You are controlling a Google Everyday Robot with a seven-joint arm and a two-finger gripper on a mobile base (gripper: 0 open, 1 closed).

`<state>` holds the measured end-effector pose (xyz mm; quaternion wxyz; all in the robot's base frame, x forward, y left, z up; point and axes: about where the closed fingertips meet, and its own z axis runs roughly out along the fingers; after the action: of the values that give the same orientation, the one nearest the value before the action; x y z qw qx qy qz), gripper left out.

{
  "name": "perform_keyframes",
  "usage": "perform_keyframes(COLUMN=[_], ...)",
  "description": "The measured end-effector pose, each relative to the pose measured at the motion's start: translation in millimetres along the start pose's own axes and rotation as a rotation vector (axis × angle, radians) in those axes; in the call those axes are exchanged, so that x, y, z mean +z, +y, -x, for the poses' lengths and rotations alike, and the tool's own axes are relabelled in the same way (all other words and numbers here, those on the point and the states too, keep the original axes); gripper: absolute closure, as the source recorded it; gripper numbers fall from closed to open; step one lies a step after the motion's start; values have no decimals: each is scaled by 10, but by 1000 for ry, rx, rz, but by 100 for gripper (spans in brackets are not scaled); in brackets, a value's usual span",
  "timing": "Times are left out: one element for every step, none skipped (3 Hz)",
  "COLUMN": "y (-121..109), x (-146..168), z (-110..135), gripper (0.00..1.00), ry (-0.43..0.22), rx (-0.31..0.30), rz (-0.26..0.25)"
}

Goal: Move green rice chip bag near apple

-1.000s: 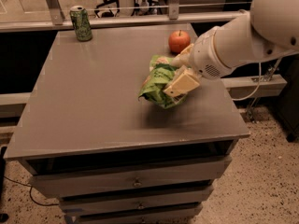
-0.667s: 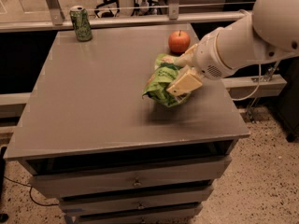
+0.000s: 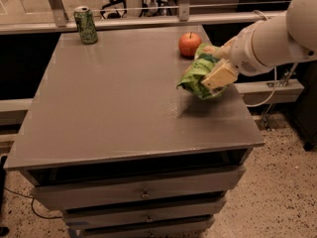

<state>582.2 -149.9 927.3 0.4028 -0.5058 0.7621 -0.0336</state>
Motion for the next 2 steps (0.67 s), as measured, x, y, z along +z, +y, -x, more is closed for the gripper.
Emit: perform_keyframes(y=[-347, -635], x=[-4, 128], z=[-143, -213], gripper=[100, 100], ry=[17, 6], rx=[24, 49], rz=[-92, -151])
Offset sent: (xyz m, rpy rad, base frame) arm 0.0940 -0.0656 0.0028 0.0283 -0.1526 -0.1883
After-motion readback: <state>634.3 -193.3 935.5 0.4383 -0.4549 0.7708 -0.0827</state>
